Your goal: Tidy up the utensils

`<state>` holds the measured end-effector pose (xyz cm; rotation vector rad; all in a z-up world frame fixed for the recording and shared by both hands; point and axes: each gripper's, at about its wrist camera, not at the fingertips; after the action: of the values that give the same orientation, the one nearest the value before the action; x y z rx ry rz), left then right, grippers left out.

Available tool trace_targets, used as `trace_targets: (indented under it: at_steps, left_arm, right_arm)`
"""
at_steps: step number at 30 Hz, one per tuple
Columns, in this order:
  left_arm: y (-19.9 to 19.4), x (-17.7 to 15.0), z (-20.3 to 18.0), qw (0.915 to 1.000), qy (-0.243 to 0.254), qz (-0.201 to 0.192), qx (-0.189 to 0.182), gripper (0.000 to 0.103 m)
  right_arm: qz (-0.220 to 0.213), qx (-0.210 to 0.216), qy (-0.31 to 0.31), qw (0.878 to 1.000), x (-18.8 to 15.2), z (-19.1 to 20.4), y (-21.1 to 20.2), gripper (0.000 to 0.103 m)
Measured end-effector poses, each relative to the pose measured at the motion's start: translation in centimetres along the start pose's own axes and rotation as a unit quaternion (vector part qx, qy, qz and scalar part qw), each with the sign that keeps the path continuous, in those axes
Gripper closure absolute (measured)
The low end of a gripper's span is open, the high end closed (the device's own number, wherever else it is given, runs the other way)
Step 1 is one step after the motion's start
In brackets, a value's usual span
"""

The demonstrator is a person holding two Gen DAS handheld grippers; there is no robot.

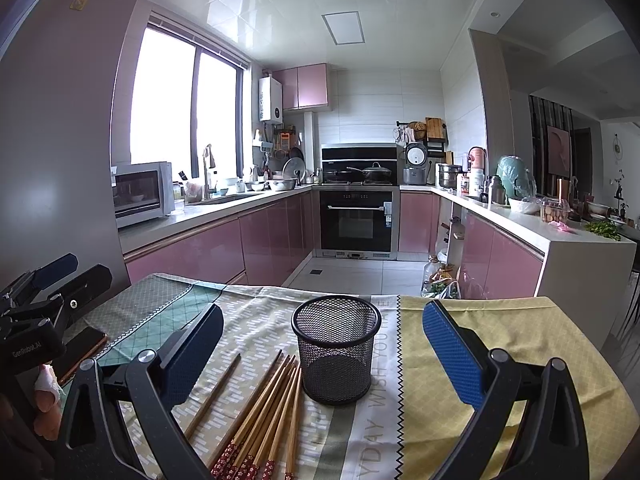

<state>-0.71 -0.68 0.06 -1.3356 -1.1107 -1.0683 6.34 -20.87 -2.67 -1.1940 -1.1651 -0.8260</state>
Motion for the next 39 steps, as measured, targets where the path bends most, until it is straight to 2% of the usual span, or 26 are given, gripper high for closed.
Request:
trace_targets:
  at_steps: [39]
  left_arm:
    - [0.01,-0.46,-0.62,0.9999,-0.004,0.008,-0.005,0.005]
  right_arm:
    - [0.002,0.002,0.004,1.0,-0.31,-0.23,0.04,0.006]
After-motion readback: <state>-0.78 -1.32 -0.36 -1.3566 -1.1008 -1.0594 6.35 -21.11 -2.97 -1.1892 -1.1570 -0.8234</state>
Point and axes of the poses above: each gripper's, at about its wrist camera, not at the fingertips, and y roughly the way its jaws point, z to its left, x to its top, and after that the axes turned 4 degrees about -y, right-handed
